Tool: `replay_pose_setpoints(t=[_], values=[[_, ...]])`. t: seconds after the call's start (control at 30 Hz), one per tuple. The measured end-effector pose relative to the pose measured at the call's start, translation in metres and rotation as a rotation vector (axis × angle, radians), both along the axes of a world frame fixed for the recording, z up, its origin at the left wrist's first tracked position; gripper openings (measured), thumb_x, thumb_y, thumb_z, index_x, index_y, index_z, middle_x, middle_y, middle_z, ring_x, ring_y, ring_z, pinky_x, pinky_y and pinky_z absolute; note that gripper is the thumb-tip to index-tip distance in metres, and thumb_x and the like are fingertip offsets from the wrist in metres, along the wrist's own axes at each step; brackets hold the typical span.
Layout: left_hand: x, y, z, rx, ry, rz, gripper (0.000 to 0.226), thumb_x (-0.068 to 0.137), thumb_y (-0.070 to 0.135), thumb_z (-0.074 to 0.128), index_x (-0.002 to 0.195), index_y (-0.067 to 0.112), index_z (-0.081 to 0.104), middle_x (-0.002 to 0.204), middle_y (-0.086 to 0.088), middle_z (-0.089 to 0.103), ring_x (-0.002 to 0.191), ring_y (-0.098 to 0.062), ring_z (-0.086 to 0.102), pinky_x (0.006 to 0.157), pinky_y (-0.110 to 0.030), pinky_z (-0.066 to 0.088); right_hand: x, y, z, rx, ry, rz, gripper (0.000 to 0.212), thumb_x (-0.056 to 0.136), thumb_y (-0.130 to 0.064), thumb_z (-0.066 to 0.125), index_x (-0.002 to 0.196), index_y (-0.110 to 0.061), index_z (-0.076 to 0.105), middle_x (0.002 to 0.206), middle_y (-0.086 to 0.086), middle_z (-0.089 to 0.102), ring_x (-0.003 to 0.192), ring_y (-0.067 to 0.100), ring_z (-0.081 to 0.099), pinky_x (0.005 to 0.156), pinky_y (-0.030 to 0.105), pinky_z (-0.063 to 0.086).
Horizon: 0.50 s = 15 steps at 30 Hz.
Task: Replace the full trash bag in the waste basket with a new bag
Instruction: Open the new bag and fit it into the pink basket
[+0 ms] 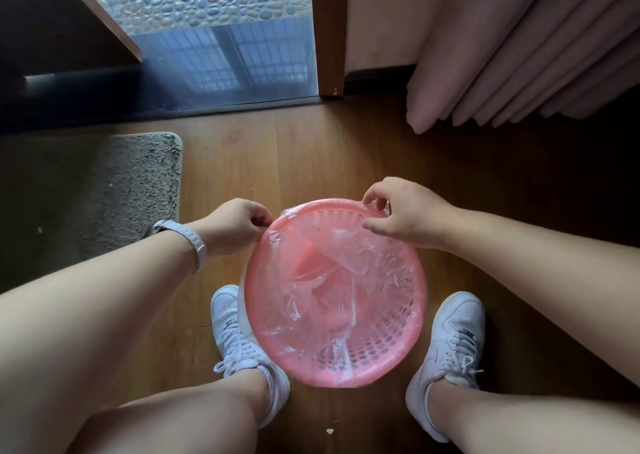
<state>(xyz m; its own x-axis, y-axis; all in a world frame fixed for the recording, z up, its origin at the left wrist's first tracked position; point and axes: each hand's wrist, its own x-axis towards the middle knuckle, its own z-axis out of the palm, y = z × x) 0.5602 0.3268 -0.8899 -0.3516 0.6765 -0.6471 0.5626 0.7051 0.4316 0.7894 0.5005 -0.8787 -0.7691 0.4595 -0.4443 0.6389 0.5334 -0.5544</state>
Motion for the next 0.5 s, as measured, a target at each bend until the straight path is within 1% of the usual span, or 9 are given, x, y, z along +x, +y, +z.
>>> replay_pose_setpoints(t=[0.07,0.13,0.2,0.3,0.37,0.43,0.47,0.5], values=[[0.002,0.001,-0.004,-0.002,0.007,-0.002,0.013,0.085,0.015,0.064,0.076,0.018,0.072,0.069,0.001,0.068,0.057,-0.009,0.051,0.044,-0.011,0.038,-0.001,-0.002,-0.005,0.013,-0.032,0.003,0.028,0.083,-0.034,0.067,0.109,-0.023,0.062,0.103,-0.004,0.056,0.088,0.014,0.055,0.073,0.028,0.047],[0.003,0.0,-0.01,0.003,0.008,0.011,0.015,0.086,0.014,0.063,0.075,0.017,0.072,0.065,0.002,0.066,0.053,-0.008,0.048,0.041,-0.011,0.036,0.0,-0.002,-0.01,-0.024,-0.071,-0.046,0.017,0.084,-0.028,0.064,0.1,-0.024,0.062,0.096,-0.004,0.06,0.082,0.016,0.057,0.068,0.03,0.05],[0.004,-0.001,-0.014,0.002,0.017,0.011,0.014,0.085,0.015,0.065,0.074,0.016,0.072,0.063,0.002,0.066,0.051,-0.008,0.047,0.043,-0.015,0.037,0.0,-0.001,-0.014,-0.073,-0.128,-0.08,0.008,0.083,-0.027,0.063,0.09,-0.024,0.06,0.088,-0.004,0.061,0.078,0.017,0.059,0.065,0.033,0.053],[0.004,0.003,-0.013,0.05,0.018,0.067,0.013,0.085,0.019,0.068,0.073,0.015,0.069,0.061,0.002,0.064,0.051,-0.01,0.051,0.05,-0.02,0.041,0.002,0.002,-0.015,-0.097,-0.166,-0.093,0.007,0.081,-0.026,0.063,0.082,-0.022,0.058,0.083,0.0,0.061,0.075,0.021,0.06,0.065,0.038,0.055],[0.003,0.009,-0.007,0.129,0.016,0.16,0.018,0.09,0.025,0.064,0.078,0.012,0.066,0.064,0.0,0.065,0.049,-0.01,0.056,0.048,-0.02,0.042,0.005,0.006,-0.013,-0.134,-0.149,-0.13,0.007,0.081,-0.023,0.063,0.081,-0.017,0.059,0.083,0.004,0.062,0.076,0.025,0.062,0.066,0.041,0.055],[0.002,0.013,0.0,0.178,0.044,0.182,0.026,0.093,0.035,0.058,0.082,0.013,0.066,0.071,-0.002,0.068,0.058,-0.016,0.062,0.055,-0.027,0.048,0.009,0.01,-0.01,-0.193,-0.117,-0.187,0.008,0.081,-0.02,0.063,0.082,-0.013,0.061,0.085,0.008,0.064,0.078,0.027,0.064,0.067,0.043,0.057],[0.002,0.014,0.002,0.182,0.057,0.169,0.029,0.093,0.041,0.057,0.084,0.015,0.066,0.076,-0.002,0.069,0.066,-0.019,0.064,0.062,-0.032,0.051,0.012,0.013,-0.008,-0.22,-0.103,-0.216,0.008,0.081,-0.02,0.063,0.082,-0.012,0.062,0.086,0.009,0.065,0.079,0.028,0.065,0.067,0.044,0.057],[0.003,0.013,0.004,0.173,0.064,0.149,0.03,0.092,0.045,0.058,0.087,0.017,0.067,0.08,0.0,0.069,0.073,-0.018,0.064,0.069,-0.035,0.053,0.015,0.016,-0.006,-0.24,-0.091,-0.243,0.009,0.081,-0.021,0.063,0.082,-0.012,0.062,0.087,0.01,0.066,0.08,0.028,0.065,0.068,0.045,0.058]])
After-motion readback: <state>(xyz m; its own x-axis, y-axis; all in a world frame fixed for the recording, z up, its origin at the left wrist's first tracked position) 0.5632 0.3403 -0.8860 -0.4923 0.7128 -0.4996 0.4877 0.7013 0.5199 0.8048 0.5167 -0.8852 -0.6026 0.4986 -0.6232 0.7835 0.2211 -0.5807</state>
